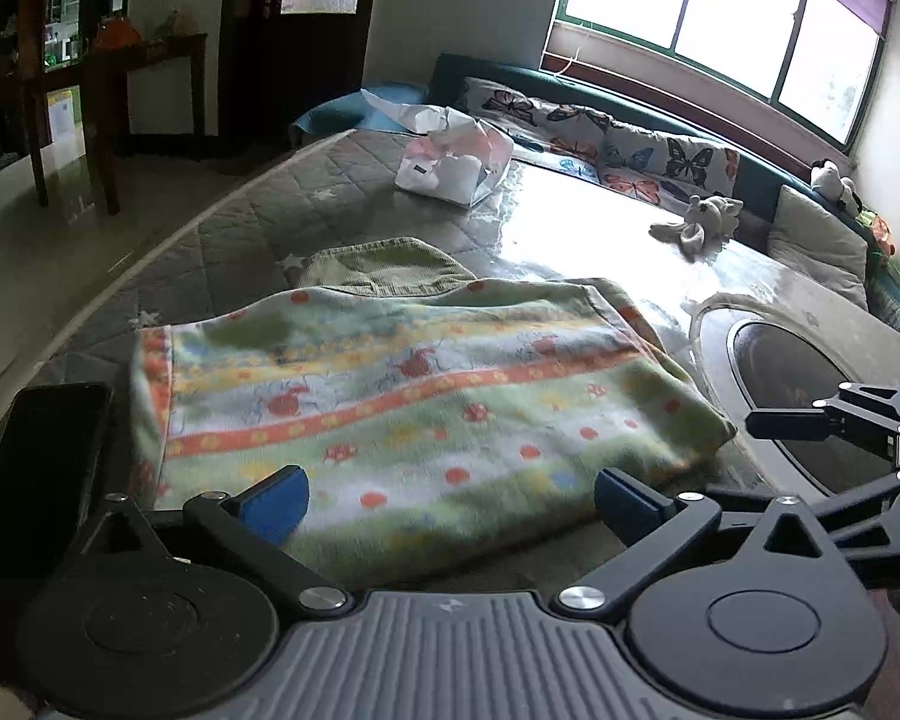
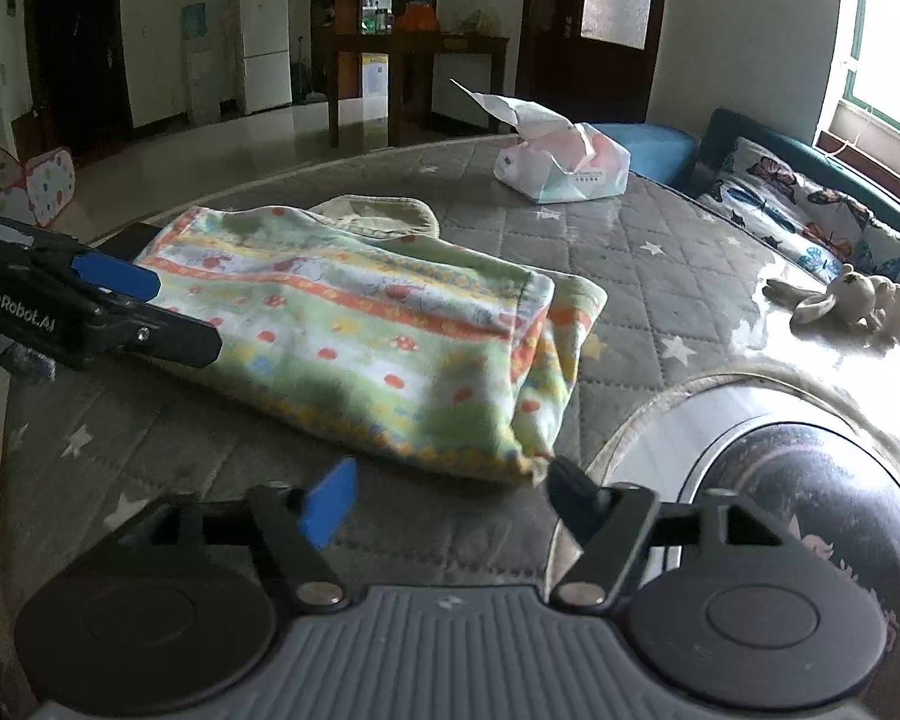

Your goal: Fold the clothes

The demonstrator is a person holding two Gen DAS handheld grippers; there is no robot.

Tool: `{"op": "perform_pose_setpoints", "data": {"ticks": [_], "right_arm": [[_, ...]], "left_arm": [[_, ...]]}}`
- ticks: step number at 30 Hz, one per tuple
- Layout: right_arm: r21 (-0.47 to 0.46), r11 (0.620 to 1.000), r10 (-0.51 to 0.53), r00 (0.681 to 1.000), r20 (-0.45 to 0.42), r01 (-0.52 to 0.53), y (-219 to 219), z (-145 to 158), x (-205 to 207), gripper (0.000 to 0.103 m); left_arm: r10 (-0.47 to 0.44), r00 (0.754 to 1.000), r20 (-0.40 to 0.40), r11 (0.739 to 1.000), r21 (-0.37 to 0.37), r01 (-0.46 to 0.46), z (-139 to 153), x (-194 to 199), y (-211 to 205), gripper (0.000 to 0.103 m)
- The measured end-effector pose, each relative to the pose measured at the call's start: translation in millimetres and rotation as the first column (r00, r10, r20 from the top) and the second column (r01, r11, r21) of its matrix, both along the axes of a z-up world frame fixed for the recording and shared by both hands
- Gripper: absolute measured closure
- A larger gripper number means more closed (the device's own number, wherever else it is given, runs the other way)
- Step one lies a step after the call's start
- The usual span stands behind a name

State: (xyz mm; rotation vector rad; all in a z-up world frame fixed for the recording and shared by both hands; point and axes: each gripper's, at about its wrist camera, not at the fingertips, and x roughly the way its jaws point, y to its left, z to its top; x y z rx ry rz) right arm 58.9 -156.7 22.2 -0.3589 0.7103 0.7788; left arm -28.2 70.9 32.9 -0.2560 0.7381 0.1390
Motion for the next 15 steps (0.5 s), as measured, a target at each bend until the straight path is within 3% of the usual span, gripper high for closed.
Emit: {"op": "perform_pose_setpoints", "data": {"ticks": [15], "right_arm": [[0.139,0.987,-0.086,0.995,0.059,0.077,-24.4,7.4,-40.5,0.0]], "left_arm": [[0.05,0.998,0.024,0.999,-0.021,-0.049,-2.0,-28.0,-3.2,0.0]]}}
